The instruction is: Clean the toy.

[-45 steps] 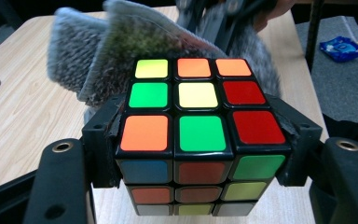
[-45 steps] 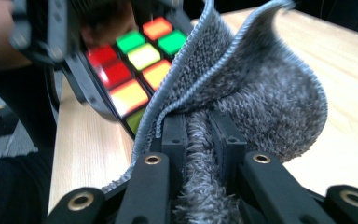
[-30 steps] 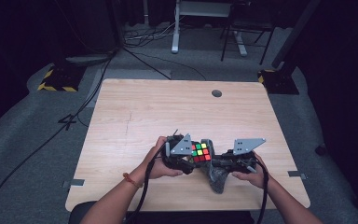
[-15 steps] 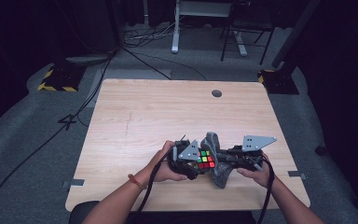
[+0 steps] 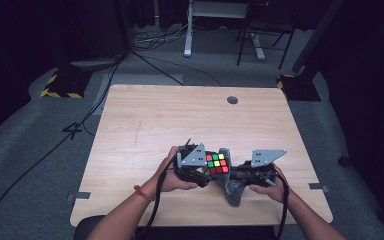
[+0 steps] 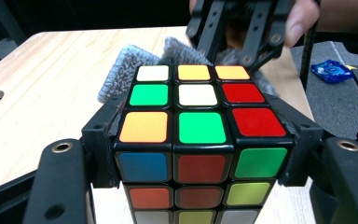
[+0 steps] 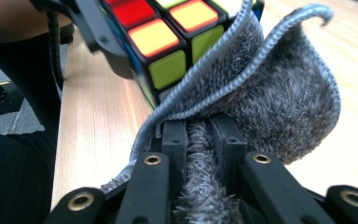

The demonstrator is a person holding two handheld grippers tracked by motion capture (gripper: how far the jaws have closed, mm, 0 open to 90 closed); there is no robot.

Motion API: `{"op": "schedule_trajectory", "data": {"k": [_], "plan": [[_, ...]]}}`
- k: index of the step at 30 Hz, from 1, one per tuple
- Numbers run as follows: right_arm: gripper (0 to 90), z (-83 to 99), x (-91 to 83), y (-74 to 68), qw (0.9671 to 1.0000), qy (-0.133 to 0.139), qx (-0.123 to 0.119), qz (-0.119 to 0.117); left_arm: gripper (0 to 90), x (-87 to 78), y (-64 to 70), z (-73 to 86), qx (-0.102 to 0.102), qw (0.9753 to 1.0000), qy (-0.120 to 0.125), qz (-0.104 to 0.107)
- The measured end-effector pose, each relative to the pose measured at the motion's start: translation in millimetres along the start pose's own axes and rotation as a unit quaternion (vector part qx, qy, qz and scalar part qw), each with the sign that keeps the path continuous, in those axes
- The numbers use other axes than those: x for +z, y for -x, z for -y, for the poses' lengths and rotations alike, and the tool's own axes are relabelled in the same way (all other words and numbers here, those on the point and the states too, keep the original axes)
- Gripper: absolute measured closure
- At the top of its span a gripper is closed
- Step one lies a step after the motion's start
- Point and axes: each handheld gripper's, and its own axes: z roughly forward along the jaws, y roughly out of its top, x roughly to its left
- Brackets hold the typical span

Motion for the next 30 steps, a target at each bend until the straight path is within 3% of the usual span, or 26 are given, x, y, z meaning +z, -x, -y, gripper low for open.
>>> {"op": "schedule_trajectory", "data": {"k": [2, 5, 9, 11, 16, 18, 21, 24, 26, 30], "plan": [[77.6, -1.1, -5.1, 0.9, 0.9999, 0.015, 0.001, -0.006, 33.0, 1.1, -1.7, 2.1, -0.006, 0.9999, -0.007, -0.006], [77.6, -4.3, -10.8, 0.7, 0.9996, 0.027, 0.000, -0.002, 32.9, 3.1, -2.4, 3.0, -0.010, 0.9999, -0.006, 0.002], [77.5, -3.7, -12.2, 2.3, 0.9992, 0.035, 0.007, 0.017, 33.0, 7.7, 6.3, -0.7, -0.003, 0.9998, -0.006, 0.019], [77.5, -3.1, -12.3, 3.7, 0.9991, 0.033, 0.009, 0.024, 32.9, 10.3, 11.2, -3.2, 0.010, 0.9997, -0.011, 0.021], [77.5, -2.7, -11.0, 3.1, 0.9995, 0.015, 0.006, 0.026, 32.9, 7.3, 9.8, -6.3, 0.007, 0.9997, 0.000, 0.025], [77.4, -1.6, -5.9, 3.1, 0.9998, -0.010, 0.003, 0.018, 32.9, 4.6, 7.8, -6.3, 0.008, 0.9998, 0.002, 0.019], [77.1, -0.1, 1.6, 2.0, 0.9984, -0.049, -0.008, 0.026, 32.9, 1.6, 4.6, -3.4, 0.013, 0.9998, -0.013, 0.000], [77.0, -1.1, -0.9, 5.6, 0.9980, -0.051, -0.004, 0.038, 32.8, 0.1, -1.3, 0.7, 0.011, 0.9994, -0.029, -0.015], [77.0, -0.3, -4.6, 10.8, 0.9970, -0.055, 0.002, 0.055, 32.8, 0.0, -6.2, 5.9, -0.004, 0.9991, -0.039, -0.014], [76.9, 5.4, -5.6, 21.6, 0.9945, -0.072, 0.009, 0.075, 32.8, -1.2, -7.5, 18.4, -0.005, 0.9978, -0.063, -0.021]]}}
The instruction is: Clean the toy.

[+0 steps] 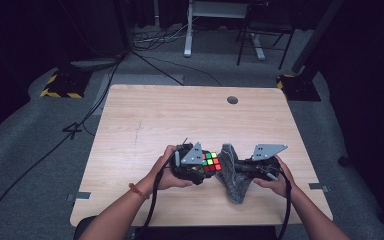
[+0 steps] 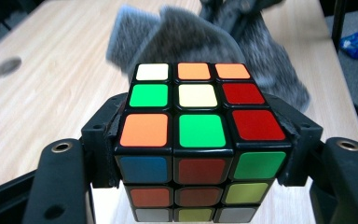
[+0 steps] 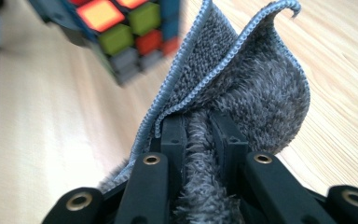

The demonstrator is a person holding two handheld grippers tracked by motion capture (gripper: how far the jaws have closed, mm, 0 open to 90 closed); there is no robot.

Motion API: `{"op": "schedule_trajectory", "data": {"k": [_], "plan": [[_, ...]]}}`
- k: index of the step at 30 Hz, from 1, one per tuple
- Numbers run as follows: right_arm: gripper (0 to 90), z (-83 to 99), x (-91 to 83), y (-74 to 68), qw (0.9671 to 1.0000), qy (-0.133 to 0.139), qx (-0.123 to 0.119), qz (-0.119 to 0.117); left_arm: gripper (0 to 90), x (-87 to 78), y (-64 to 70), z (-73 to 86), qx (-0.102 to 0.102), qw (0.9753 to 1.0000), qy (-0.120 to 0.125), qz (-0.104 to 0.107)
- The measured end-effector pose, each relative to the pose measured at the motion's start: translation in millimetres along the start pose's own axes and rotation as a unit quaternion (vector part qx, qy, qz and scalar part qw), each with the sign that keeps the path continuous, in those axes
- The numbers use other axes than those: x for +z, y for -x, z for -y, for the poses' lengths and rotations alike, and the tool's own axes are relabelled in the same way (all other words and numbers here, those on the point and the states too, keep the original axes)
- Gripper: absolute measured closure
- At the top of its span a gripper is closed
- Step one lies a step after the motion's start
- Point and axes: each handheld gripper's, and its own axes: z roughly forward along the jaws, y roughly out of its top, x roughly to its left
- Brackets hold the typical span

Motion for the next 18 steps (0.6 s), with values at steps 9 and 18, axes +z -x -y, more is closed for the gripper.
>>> {"op": "schedule_trajectory", "data": {"k": [9, 18], "plan": [[76.5, 12.5, -1.5, 14.9, 0.9983, -0.045, 0.008, 0.035, 32.8, 3.3, 3.1, 22.1, -0.014, 0.9996, -0.024, -0.002], [75.4, 30.2, 4.6, 19.1, 0.9975, -0.051, 0.017, 0.046, 32.8, 14.6, 2.2, 31.3, -0.026, 0.9990, -0.026, 0.024]]}}
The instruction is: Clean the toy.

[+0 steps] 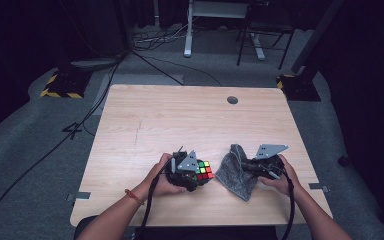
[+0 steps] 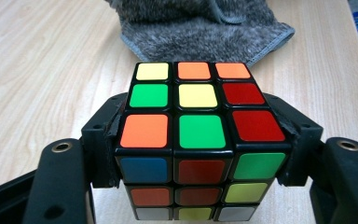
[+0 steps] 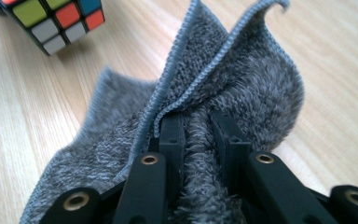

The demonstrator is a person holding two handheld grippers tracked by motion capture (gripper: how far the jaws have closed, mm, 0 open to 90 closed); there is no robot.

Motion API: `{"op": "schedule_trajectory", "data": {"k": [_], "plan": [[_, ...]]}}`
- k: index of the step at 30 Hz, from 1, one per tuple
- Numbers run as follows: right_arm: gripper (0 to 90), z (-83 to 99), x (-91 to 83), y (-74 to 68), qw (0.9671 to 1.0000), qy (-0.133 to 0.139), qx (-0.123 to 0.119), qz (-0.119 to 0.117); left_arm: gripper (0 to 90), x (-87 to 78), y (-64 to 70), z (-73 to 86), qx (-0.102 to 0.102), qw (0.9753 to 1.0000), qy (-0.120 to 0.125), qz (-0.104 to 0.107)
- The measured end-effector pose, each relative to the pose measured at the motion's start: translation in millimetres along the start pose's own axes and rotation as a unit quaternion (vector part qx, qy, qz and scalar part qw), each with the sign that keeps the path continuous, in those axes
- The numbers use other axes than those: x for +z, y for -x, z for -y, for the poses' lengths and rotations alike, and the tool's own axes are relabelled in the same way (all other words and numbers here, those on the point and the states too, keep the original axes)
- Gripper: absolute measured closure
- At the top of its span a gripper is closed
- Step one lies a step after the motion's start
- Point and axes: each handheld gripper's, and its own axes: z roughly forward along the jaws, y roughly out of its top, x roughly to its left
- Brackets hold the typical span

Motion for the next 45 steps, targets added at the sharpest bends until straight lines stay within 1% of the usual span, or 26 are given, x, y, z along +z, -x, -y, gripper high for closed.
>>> {"op": "schedule_trajectory", "data": {"k": [3, 4, 6, 10, 13, 17, 19, 23, 26, 29, 31, 32, 33, 35, 37, 39, 40, 43, 45], "plan": [[74.6, 3.0, 2.5, -1.3, 1.0000, -0.002, -0.003, -0.004, 32.7, 1.9, -0.6, 2.0, -0.005, 1.0000, -0.002, 0.007], [74.4, 3.4, 3.1, -2.3, 1.0000, -0.005, -0.006, -0.002, 32.6, 2.9, -0.9, 2.3, -0.002, 0.9999, -0.007, 0.010], [74.1, 4.1, 3.9, -4.0, 0.9999, -0.010, -0.011, 0.000, 32.6, 4.6, -0.4, 3.0, -0.001, 0.9998, -0.015, 0.016], [73.2, 5.8, 4.9, -4.2, 0.9999, -0.012, -0.008, 0.003, 32.4, 6.8, -0.5, 5.3, -0.005, 0.9996, -0.023, 0.018], [72.8, 7.4, 6.0, -4.0, 0.9999, -0.012, -0.008, 0.004, 32.4, 7.8, -0.3, 6.7, 0.001, 0.9994, -0.030, 0.018], [72.6, 8.1, 6.6, -4.1, 0.9998, -0.013, -0.009, 0.007, 32.3, 7.3, -0.2, 8.6, -0.001, 0.9992, -0.035, 0.019], [72.5, 8.3, 6.4, -4.0, 0.9998, -0.013, -0.009, 0.008, 32.2, 7.3, -0.2, 9.4, -0.003, 0.9991, -0.037, 0.023], [71.8, 8.5, 6.0, -3.9, 0.9999, -0.012, -0.008, 0.008, 31.8, 7.2, -0.2, 12.2, -0.007, 0.9987, -0.045, 0.023], [70.8, 8.5, 6.1, -4.2, 0.9999, -0.012, -0.007, 0.009, 30.9, 5.5, 0.0, 13.0, -0.015, 0.9987, -0.044, 0.023], [67.4, 8.5, 5.7, -4.0, 0.9999, -0.011, -0.005, 0.012, 29.4, 3.1, 0.2, 13.8, -0.015, 0.9983, -0.051, 0.024], [62.9, 8.4, 5.0, -3.3, 0.9999, -0.009, -0.001, 0.013, 27.9, 1.6, 1.1, 14.5, -0.020, 0.9977, -0.060, 0.025], [61.2, 8.4, 4.3, -3.1, 0.9999, -0.007, 0.001, 0.011, 27.5, 0.5, 1.7, 14.6, -0.016, 0.9977, -0.062, 0.024], [58.6, 8.2, 3.4, -2.8, 0.9999, -0.005, 0.000, 0.012, 27.4, -0.6, 2.6, 15.2, -0.017, 0.9975, -0.064, 0.026], [53.5, 7.1, 0.9, -2.6, 0.9999, 0.000, 0.006, 0.015, 26.6, -3.7, 5.6, 17.5, -0.017, 0.9966, -0.076, 0.027], [50.5, 5.5, -2.7, -2.7, 0.9997, 0.009, 0.015, 0.018, 27.9, -7.6, 8.3, 20.5, -0.014, 0.9962, -0.083, 0.024], [46.2, 2.9, -7.9, -3.7, 0.9994, 0.020, 0.015, 0.025, 28.3, -12.8, 11.2, 24.4, -0.019, 0.9959, -0.086, 0.022], [44.7, 1.8, -10.1, -4.1, 0.9992, 0.025, 0.014, 0.028, 28.7, -14.7, 12.1, 25.7, -0.018, 0.9958, -0.086, 0.023], [40.5, -2.0, -17.3, -6.0, 0.9985, 0.037, 0.012, 0.039, 30.0, -19.1, 16.8, 27.7, -0.013, 0.9953, -0.092, 0.026], [38.2, -3.8, -21.4, -7.5, 0.9979, 0.046, 0.011, 0.045, 30.7, -21.0, 21.3, 28.3, -0.011, 0.9950, -0.093, 0.034]]}}
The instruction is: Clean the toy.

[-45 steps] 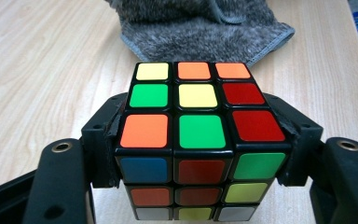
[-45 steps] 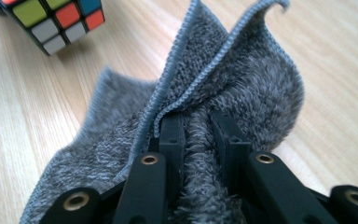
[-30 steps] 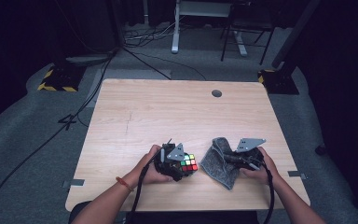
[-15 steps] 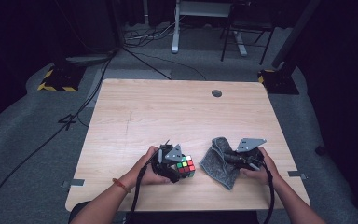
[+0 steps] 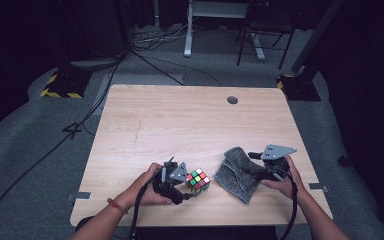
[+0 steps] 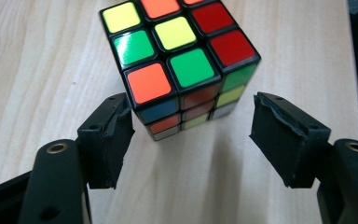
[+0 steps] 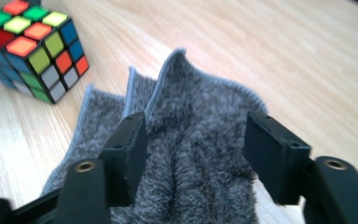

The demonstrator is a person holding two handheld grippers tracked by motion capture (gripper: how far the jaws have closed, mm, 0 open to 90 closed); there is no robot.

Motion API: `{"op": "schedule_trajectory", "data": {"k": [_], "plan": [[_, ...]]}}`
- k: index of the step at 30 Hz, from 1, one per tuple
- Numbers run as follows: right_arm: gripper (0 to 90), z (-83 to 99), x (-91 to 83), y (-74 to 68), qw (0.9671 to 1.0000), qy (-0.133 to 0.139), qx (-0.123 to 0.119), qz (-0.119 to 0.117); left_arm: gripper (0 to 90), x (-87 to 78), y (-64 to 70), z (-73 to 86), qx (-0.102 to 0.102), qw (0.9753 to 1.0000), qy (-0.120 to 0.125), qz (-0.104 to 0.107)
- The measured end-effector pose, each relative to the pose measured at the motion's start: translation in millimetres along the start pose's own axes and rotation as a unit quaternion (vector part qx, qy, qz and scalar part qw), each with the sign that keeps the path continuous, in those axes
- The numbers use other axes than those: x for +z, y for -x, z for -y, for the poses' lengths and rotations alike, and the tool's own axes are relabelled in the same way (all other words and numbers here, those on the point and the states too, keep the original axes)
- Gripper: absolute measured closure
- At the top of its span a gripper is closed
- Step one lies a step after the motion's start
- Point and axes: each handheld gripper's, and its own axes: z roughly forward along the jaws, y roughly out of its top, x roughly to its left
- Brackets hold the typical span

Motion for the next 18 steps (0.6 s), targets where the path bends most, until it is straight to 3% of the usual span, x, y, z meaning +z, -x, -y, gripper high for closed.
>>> {"op": "schedule_trajectory", "data": {"k": [5, 7, 10, 14, 16, 18], "plan": [[36.7, -4.8, -4.5, -8.2, 0.9998, 0.013, -0.013, -0.008, 33.1, -0.3, 10.2, 0.0, 0.015, 0.9994, -0.008, 0.031], [36.4, -6.8, -3.0, -15.2, 0.9994, 0.014, -0.024, -0.020, 29.8, 0.1, 11.6, -0.5, 0.017, 0.9996, -0.009, 0.020], [35.8, -8.7, 2.3, -25.9, 0.9982, 0.013, -0.036, -0.047, 25.7, -4.6, 2.6, 0.3, -0.006, 0.9999, 0.015, -0.004], [35.2, -10.9, 9.3, -38.2, 0.9961, 0.004, -0.054, -0.069, 18.3, -9.1, -12.5, -2.0, -0.031, 0.9981, 0.053, 0.010], [33.9, -12.2, 14.2, -45.7, 0.9950, -0.001, -0.061, -0.079, 16.5, -5.7, -16.9, -8.1, -0.023, 0.9983, 0.050, 0.019], [33.3, -13.3, 19.5, -52.7, 0.9937, -0.006, -0.069, -0.089, 15.7, 0.6, -18.4, -14.4, 0.002, 0.9990, 0.036, 0.026]]}}
